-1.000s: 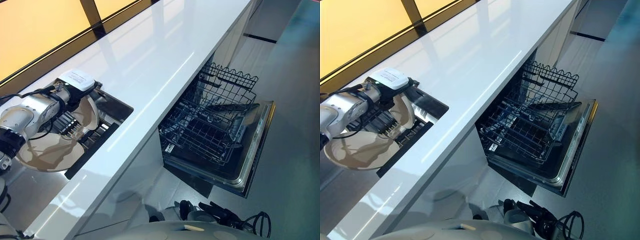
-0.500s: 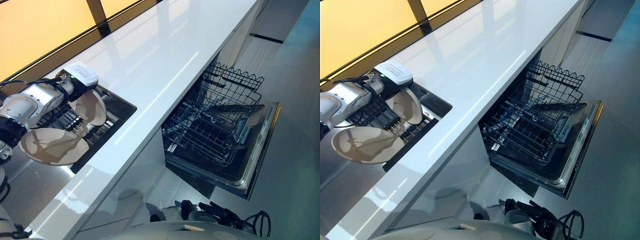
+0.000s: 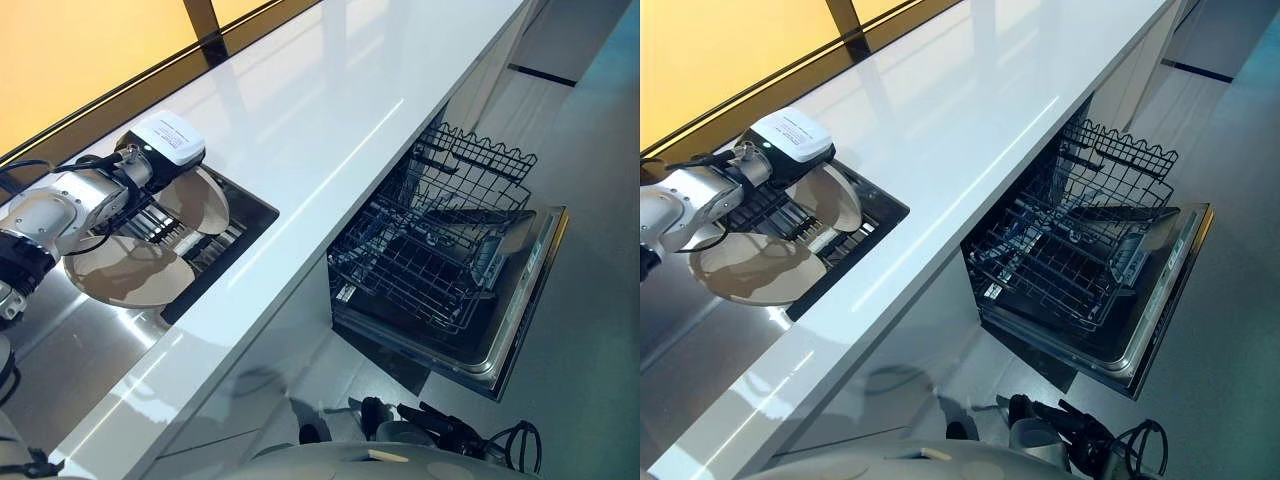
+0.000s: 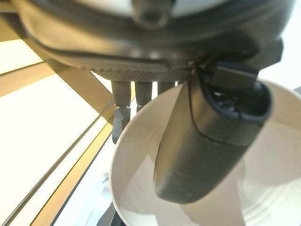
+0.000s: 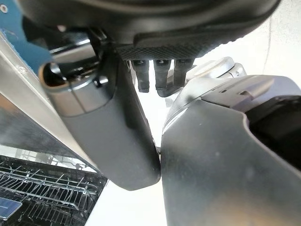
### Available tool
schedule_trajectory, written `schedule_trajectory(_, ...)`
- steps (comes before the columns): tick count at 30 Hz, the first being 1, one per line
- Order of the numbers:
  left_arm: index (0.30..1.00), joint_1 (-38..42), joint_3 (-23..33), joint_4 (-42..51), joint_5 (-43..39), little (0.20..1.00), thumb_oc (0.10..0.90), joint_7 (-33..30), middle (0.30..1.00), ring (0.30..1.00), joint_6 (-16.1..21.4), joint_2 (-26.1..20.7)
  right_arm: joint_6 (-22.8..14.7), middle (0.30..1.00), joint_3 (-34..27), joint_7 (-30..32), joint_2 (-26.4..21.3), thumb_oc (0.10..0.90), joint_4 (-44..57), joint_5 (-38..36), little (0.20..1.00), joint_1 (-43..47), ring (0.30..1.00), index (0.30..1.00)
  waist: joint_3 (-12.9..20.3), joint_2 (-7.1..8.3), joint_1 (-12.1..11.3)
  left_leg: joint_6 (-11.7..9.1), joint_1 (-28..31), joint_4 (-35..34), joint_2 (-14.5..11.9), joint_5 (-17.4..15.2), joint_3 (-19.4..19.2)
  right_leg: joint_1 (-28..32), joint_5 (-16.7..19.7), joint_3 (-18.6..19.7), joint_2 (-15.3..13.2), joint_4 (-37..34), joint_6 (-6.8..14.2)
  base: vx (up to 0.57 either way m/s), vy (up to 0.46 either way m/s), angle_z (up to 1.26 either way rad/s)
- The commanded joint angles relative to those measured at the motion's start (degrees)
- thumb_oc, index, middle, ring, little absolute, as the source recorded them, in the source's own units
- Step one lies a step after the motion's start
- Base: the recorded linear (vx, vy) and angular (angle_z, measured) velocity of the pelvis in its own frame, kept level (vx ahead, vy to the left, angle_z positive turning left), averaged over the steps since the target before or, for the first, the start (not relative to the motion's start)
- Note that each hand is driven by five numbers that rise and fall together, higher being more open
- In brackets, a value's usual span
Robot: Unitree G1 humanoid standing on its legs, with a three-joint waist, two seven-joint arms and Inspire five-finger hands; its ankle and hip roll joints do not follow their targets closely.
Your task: Pick up plates and place into dishwasher.
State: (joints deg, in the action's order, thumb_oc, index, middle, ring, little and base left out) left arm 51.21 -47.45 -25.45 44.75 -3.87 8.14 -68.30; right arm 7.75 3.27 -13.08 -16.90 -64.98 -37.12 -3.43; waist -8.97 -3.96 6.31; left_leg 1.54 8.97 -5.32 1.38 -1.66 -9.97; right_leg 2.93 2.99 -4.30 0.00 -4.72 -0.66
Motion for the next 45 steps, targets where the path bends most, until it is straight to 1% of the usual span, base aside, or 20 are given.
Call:
schedule_trajectory(1,0.300,3.9,11.4,0.0,-4.0,0.200,0.100,-9.9,0.300,0.300,-6.7,-1.6,-1.5,0.900,-0.2,-1.8,-0.7,0.800,-0.6,-1.4,0.900,0.9,0.900,0.900,2.8,-2.51,1.0,2.2,-2.0,0.4,4.4,-3.9,-0.2,-4.1,-7.1,-0.1,-0.5,9.4,8.6,0.00,0.000,0.00)
schedule_trajectory(4,0.300,2.9,12.4,0.2,-4.0,0.200,0.100,-10.6,0.300,0.300,-7.1,-1.4,-2.9,0.900,-0.1,-2.4,-0.6,0.800,-0.5,-0.8,0.900,0.9,0.900,0.900,2.8,-2.46,1.0,2.2,-1.9,0.3,4.4,-4.0,-0.2,-4.1,-7.1,-0.2,-0.6,9.3,8.6,0.00,0.000,0.00)
schedule_trajectory(8,0.300,1.4,14.2,1.5,-2.7,0.200,0.100,-10.2,0.300,0.300,-7.4,-1.2,-6.8,0.900,1.2,-4.3,-0.9,0.800,3.0,3.1,0.900,0.8,0.900,0.900,2.6,-2.27,1.0,2.2,-1.8,0.4,4.4,-4.1,-0.2,-4.1,-6.8,-0.4,-0.9,9.3,8.8,0.00,0.000,0.00)
schedule_trajectory(9,0.300,1.1,14.3,2.0,-2.2,0.200,0.100,-10.3,0.300,0.300,-7.5,-1.5,-7.6,0.900,2.4,-4.9,-0.9,0.800,5.9,3.6,0.900,0.6,0.900,0.900,2.5,-2.21,1.0,2.1,-1.8,0.4,4.5,-4.1,-0.2,-4.2,-6.7,-0.5,-1.0,9.3,8.8,0.00,0.000,0.00)
schedule_trajectory(11,0.300,0.1,15.4,2.8,-1.2,0.200,0.100,-10.0,0.300,0.300,-7.3,-1.7,-7.3,0.900,3.8,-5.5,-1.0,0.800,11.0,3.3,0.900,0.2,0.900,0.900,2.3,-2.06,1.0,2.1,-1.8,0.5,4.5,-4.0,-0.2,-4.3,-6.6,-0.7,-1.3,9.4,8.9,-0.02,-0.004,0.00)
schedule_trajectory(13,0.300,-0.9,16.4,3.3,0.3,0.200,0.100,-10.0,0.300,0.300,-7.1,-2.0,-7.6,0.900,6.3,-4.8,-1.3,0.800,19.4,4.7,0.900,-0.3,0.900,0.900,2.0,-1.85,1.0,2.2,-1.8,0.5,4.6,-4.1,-0.3,-4.7,-6.4,-1.3,-1.7,9.6,9.1,-0.04,-0.010,0.00)
schedule_trajectory(14,0.300,-1.3,16.7,3.5,0.7,0.200,0.100,-9.9,0.300,0.300,-7.0,-2.2,-8.1,0.900,7.1,-4.3,-1.5,0.800,21.6,5.5,0.900,-0.6,0.900,0.900,2.0,-1.80,1.0,2.2,-1.8,0.5,4.6,-4.1,-0.3,-4.8,-6.3,-1.4,-1.9,9.7,9.2,-0.05,-0.008,0.00)
schedule_trajectory(15,0.300,-1.9,17.3,3.3,1.7,0.200,0.100,-9.7,0.300,0.300,-6.8,-2.4,-8.2,0.900,8.5,-4.5,-1.9,0.800,26.4,7.7,0.900,-0.9,0.900,0.900,1.8,-1.71,1.1,2.2,-1.8,0.5,4.7,-4.2,-0.5,-5.2,-6.0,-1.8,-2.2,9.9,9.5,-0.05,-0.005,-0.01)
schedule_trajectory(17,0.300,-2.7,17.9,3.0,2.7,0.200,0.100,-9.3,0.300,0.300,-6.0,-3.1,-7.7,0.900,10.0,-5.2,-2.4,0.800,31.9,8.4,0.900,-1.3,0.900,0.900,1.7,-1.64,1.2,2.2,-1.7,0.5,4.7,-4.2,-0.7,-5.7,-5.6,-2.2,-2.5,10.2,9.8,-0.05,-0.002,-0.05)
schedule_trajectory(19,0.300,-3.6,17.8,2.1,3.5,0.200,0.100,-8.8,0.300,0.300,-5.2,-4.6,-6.2,0.900,11.4,-6.3,-3.5,0.800,39.7,7.7,0.900,-1.8,0.900,0.900,1.4,-1.50,1.4,2.1,-1.6,0.4,4.7,-4.3,-0.9,-6.2,-5.0,-2.5,-2.8,10.5,10.1,-0.05,-0.005,-0.13)
schedule_trajectory(20,0.300,-4.3,17.5,0.7,4.0,0.200,0.100,-10.2,0.300,0.300,-4.2,-5.7,-5.5,0.900,12.2,-7.1,-5.0,0.800,45.2,5.6,0.900,-1.7,0.900,0.900,1.1,-1.38,1.4,2.0,-1.5,0.4,4.7,-4.2,-1.0,-6.4,-4.6,-2.8,-3.0,10.8,10.3,-0.05,-0.005,-0.15)
schedule_trajectory(22,0.300,-5.5,17.9,0.2,4.2,0.200,0.100,-11.1,0.300,0.300,-3.9,-6.2,-4.9,0.900,12.2,-8.1,-6.2,0.800,49.4,3.7,0.900,-1.4,0.900,0.900,0.9,-1.32,1.3,1.9,-1.4,0.5,4.6,-4.2,-1.2,-6.5,-4.5,-3.0,-3.1,10.9,10.3,-0.04,-0.001,-0.11)
schedule_trajectory(23,0.300,-6.7,18.3,-0.1,4.6,0.200,0.100,-12.1,0.300,0.300,-3.9,-6.6,-3.0,0.900,12.0,-9.2,-7.2,0.800,53.3,-0.4,0.900,-0.7,0.900,0.900,0.7,-1.21,1.2,1.8,-1.4,0.5,4.6,-4.1,-1.4,-6.5,-4.5,-3.4,-3.2,10.9,10.4,-0.04,0.000,-0.12)
schedule_trajectory(25,0.300,-9.3,19.5,-0.8,5.4,0.200,0.100,-13.8,0.300,0.300,-3.9,-6.8,-1.0,0.900,11.4,-11.5,-8.2,0.800,57.7,-5.8,0.900,0.1,0.900,0.900,0.5,-1.08,0.9,1.7,-1.4,0.6,4.5,-3.9,-1.8,-6.3,-4.6,-3.9,-3.3,11.0,10.3,-0.04,0.005,-0.18)
schedule_trajectory(27,0.300,-12.4,21.0,-1.0,5.9,0.200,0.100,-15.7,0.300,0.300,-4.6,-6.5,1.2,0.900,10.4,-11.3,-8.9,0.800,62.1,-11.3,0.900,1.8,0.900,0.900,0.6,-1.09,0.4,1.7,-1.5,0.5,4.4,-3.8,-2.0,-5.8,-5.1,-4.4,-3.3,10.6,10.0,-0.04,0.014,-0.15)
schedule_trajectory(29,0.300,-14.9,22.1,-0.5,6.5,0.200,0.100,-16.3,0.300,0.300,-5.3,-6.1,1.9,0.900,9.6,-10.7,-9.3,0.800,64.5,-15.5,0.900,3.3,0.900,0.900,0.7,-1.09,0.0,1.7,-1.5,0.4,4.4,-3.8,-2.0,-5.2,-5.5,-4.8,-3.2,10.1,9.8,-0.03,0.014,-0.15)
schedule_trajectory(33,0.300,-18.8,23.8,1.5,8.4,0.200,0.100,-15.0,0.300,0.300,-5.7,-5.8,-1.2,0.900,7.3,-7.1,-10.6,0.800,69.1,-18.4,0.900,5.6,0.900,0.900,1.4,-1.01,-0.7,2.0,-1.7,0.4,4.5,-3.6,-1.6,-4.2,-5.9,-4.8,-3.0,9.1,9.2,-0.01,0.004,-0.03)
schedule_trajectory(38,0.300,-21.5,25.8,5.0,9.8,0.200,0.100,-10.7,0.300,0.300,-5.7,-6.7,-7.3,0.900,3.1,-2.2,-11.4,0.800,72.7,-24.5,0.900,8.0,0.900,0.900,1.9,-0.87,-1.3,2.2,-1.6,0.5,4.5,-3.6,-1.0,-2.7,-6.3,-4.7,-2.6,8.1,8.6,-0.01,-0.015,0.00)
schedule_trajectory(41,0.300,-22.6,26.8,7.1,10.8,0.200,0.100,-8.8,0.300,0.300,-5.9,-6.5,-14.0,0.900,0.1,2.6,-11.1,0.800,75.4,-25.0,0.900,9.5,0.900,0.900,2.3,-0.78,-1.7,2.4,-1.5,0.6,4.5,-3.8,-0.6,-2.0,-6.6,-4.6,-2.3,7.8,8.2,-0.02,-0.046,0.02)
schedule_trajectory(45,0.300,-23.7,28.3,9.2,11.4,0.200,0.100,-5.9,0.300,0.300,-6.9,-6.0,-20.4,0.900,-3.0,6.1,-11.2,0.800,79.2,-22.7,0.900,10.4,0.900,0.900,2.5,-0.79,-1.8,2.4,-1.4,0.7,4.4,-3.8,-0.3,-1.6,-6.9,-4.4,-1.8,7.5,7.8,-0.03,-0.039,0.02)
